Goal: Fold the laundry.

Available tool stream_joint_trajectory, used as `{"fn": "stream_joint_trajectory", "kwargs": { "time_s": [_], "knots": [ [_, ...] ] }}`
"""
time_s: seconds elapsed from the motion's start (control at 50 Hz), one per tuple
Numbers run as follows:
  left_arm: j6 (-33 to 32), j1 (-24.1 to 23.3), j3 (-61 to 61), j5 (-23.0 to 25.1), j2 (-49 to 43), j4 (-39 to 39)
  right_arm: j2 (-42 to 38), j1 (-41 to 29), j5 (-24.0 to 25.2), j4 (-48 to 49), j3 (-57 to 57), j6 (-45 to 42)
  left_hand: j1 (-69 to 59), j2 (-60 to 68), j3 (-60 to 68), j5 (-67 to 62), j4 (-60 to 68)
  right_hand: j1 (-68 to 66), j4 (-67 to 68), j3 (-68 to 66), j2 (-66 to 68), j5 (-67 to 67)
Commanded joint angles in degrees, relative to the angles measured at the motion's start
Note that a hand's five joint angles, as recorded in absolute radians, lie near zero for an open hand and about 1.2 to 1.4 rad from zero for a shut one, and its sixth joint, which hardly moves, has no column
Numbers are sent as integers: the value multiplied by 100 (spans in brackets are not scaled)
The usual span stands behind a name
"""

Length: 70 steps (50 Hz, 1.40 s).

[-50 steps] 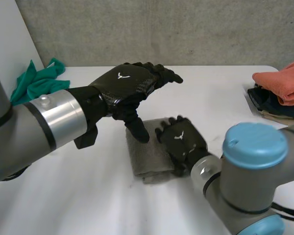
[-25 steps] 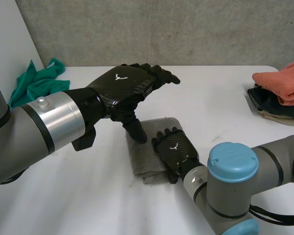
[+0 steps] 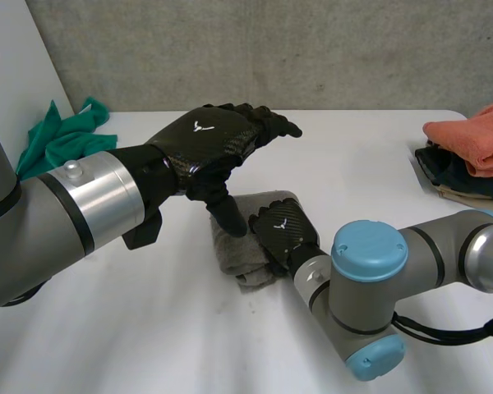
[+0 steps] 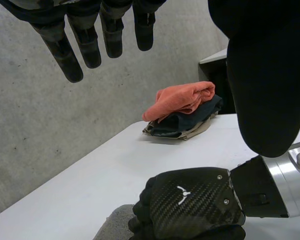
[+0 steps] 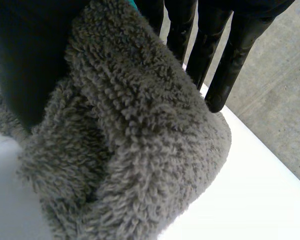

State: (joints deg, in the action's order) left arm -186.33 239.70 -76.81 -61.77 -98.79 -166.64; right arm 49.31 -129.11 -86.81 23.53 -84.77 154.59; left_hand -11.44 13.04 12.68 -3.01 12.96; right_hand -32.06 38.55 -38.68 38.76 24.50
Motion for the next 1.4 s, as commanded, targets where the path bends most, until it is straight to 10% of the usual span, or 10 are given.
{"fn": "stream_joint_trajectory", "kwargs": {
  "time_s": [0.02, 0.24, 0.76, 1.4],
  "knots": [
    [0, 24, 0, -2, -9, -9, -97, 9, -12, 2, 179, 45, -348, 188, 225, -191, 196, -3702, 3054, -3040, 3033, 3459],
    [18, 76, 43, -10, 18, -9, -62, 746, 216, -16, 777, 124, -365, 205, 242, -208, 213, -4794, 4145, -4132, 4124, 4550],
    [44, 164, 52, -107, 44, -18, 71, 4164, 3010, 1029, 3448, 764, -365, 205, 242, -208, 213, -4794, 4145, -4132, 4124, 4550],
    [44, 129, -9, -239, -202, -238, -1275, 6126, 4524, 1813, 2535, 1188, -432, 272, 309, -275, 281, -4583, 3934, -3921, 3913, 4339]
  ]
}}
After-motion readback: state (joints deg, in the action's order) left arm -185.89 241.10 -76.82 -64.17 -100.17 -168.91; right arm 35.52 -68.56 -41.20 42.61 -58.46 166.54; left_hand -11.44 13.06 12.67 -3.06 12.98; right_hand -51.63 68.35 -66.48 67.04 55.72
